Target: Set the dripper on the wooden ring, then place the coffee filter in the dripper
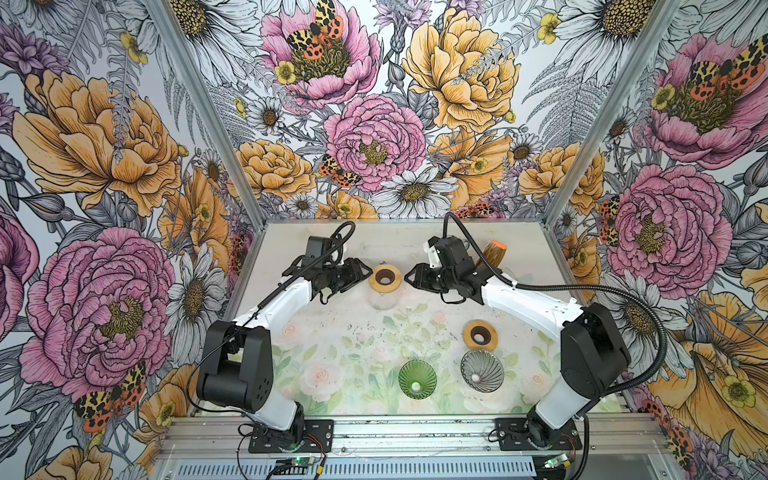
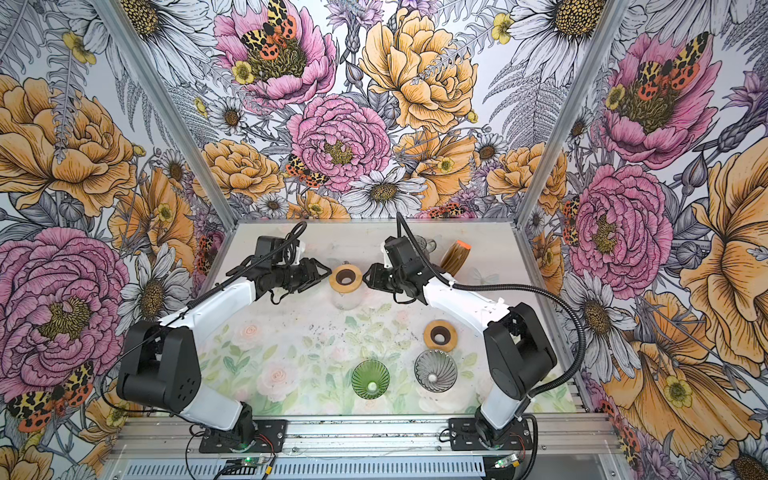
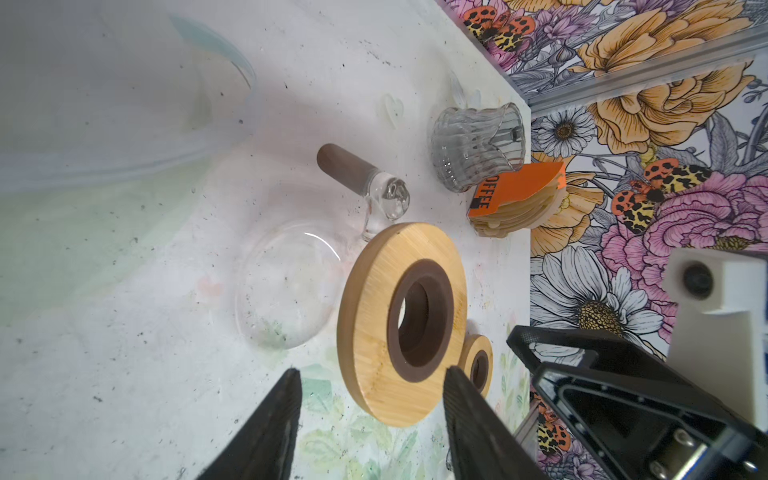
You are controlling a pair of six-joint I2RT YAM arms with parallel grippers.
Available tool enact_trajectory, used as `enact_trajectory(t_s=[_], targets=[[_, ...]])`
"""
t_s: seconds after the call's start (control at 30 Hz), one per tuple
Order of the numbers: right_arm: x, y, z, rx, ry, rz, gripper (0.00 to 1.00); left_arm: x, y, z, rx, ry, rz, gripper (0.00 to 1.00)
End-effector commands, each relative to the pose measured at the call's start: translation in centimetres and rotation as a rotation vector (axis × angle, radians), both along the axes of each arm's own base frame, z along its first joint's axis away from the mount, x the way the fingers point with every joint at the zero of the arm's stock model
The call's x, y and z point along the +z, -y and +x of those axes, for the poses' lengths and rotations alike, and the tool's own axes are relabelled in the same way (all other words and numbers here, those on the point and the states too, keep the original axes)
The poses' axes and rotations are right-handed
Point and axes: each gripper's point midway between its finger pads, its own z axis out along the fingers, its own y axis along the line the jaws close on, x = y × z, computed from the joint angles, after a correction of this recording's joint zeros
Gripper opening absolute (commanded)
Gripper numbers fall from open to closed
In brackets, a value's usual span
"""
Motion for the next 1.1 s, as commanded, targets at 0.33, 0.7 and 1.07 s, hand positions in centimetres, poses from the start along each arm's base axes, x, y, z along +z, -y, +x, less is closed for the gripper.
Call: enact_trajectory(t_s=[0.33, 0.7, 1.07], targets=[[0.3, -1.3, 2.2, -0.007, -0.008, 0.011, 0.38, 0.3, 0.4, 1.1, -0.009, 0.019, 0.075, 0.57], [-0.5, -1.5, 2.5, 0.016, -0.020, 0.007, 0.38, 0.8, 0.5, 1.0, 0.005, 0.020, 0.097, 0.57], [-0.7, -2.1, 2.8, 0.034, -0.035, 0.004, 0.33, 1.3, 0.6, 1.3, 0.009, 0.006, 0.075, 0.58]])
